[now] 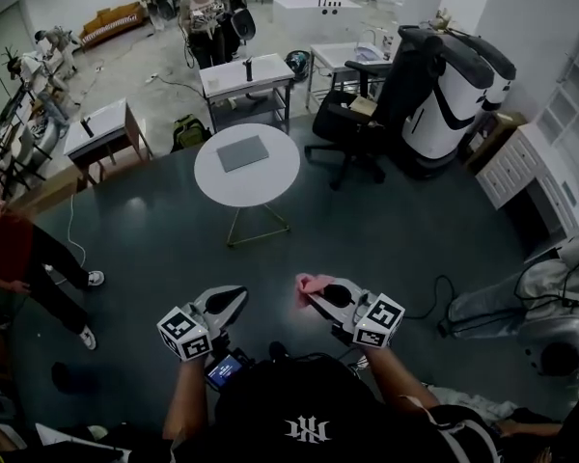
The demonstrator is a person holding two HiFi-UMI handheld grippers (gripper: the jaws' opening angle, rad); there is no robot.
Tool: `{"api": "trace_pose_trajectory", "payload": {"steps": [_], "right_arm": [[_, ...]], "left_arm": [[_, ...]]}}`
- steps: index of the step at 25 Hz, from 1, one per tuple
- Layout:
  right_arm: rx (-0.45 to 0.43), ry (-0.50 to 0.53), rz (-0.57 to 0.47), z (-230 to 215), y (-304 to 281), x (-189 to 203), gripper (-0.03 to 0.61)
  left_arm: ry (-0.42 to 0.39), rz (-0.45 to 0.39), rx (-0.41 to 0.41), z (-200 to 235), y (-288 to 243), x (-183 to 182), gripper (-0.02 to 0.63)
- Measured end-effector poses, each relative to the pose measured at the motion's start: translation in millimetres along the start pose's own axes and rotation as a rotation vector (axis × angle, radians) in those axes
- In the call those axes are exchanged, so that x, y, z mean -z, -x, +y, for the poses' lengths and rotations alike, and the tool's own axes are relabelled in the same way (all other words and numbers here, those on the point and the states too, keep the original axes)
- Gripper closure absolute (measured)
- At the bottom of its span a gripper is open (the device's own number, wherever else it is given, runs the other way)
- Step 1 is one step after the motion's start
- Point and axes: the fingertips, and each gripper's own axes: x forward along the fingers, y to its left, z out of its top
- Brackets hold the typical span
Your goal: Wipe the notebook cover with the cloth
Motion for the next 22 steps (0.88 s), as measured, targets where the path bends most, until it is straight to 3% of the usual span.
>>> {"api": "trace_pose_trajectory", "payload": {"steps": [12, 22], "right_arm": [[0.069, -0.008, 0.003, -129.6, -60.0, -10.6, 0.541], [-0.095, -0.029, -0.012, -249.6, -129.1, -59.8, 0.541]], "left_arm": [[0.036, -0.002, -0.053, 130.8, -45.6, -18.4, 0.611], [0.039, -0.015, -0.217, 221.6, -111.9, -70.3, 0.611]]}}
